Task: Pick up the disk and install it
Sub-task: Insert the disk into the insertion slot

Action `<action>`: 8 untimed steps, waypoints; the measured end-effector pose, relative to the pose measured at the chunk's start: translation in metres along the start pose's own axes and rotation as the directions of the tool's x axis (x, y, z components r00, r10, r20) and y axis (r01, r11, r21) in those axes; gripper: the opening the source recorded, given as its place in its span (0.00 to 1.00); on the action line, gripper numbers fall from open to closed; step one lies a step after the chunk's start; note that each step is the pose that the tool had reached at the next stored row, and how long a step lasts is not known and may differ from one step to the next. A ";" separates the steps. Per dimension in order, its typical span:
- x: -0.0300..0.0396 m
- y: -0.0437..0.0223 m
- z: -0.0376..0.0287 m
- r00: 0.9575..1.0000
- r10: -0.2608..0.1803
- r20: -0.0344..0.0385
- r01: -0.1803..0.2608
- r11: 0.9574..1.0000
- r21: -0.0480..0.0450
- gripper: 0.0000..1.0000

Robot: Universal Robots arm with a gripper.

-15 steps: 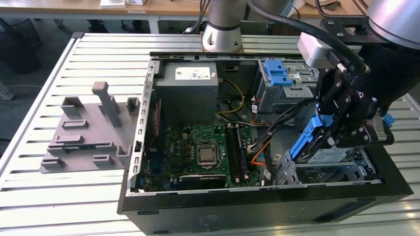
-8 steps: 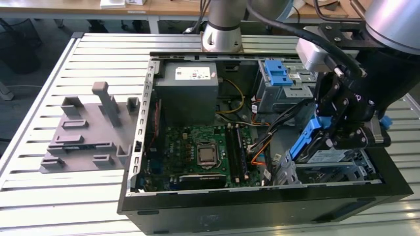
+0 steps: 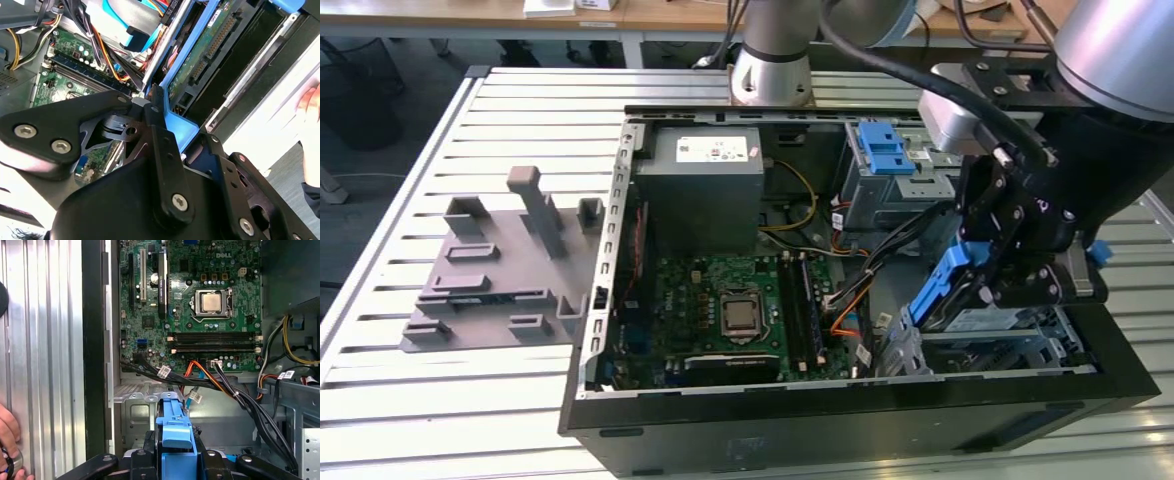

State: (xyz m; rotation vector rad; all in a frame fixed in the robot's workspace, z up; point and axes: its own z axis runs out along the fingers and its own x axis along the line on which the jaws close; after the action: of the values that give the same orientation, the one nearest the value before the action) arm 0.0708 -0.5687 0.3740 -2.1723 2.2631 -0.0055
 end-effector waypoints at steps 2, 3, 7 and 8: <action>0.0000 0.0000 0.0013 1.000 0.000 0.000 0.000 1.000 0.000 0.36; 0.0000 0.0000 0.0019 1.000 0.000 0.000 0.000 1.000 0.000 0.36; 0.0000 0.0000 0.0046 1.000 0.000 0.000 0.000 1.000 0.000 0.36; 0.0000 0.0000 0.0053 1.000 0.000 0.000 0.000 1.000 0.000 0.36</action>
State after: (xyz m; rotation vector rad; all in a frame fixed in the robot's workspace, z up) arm 0.0708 -0.5688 0.3686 -2.1722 2.2633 -0.0056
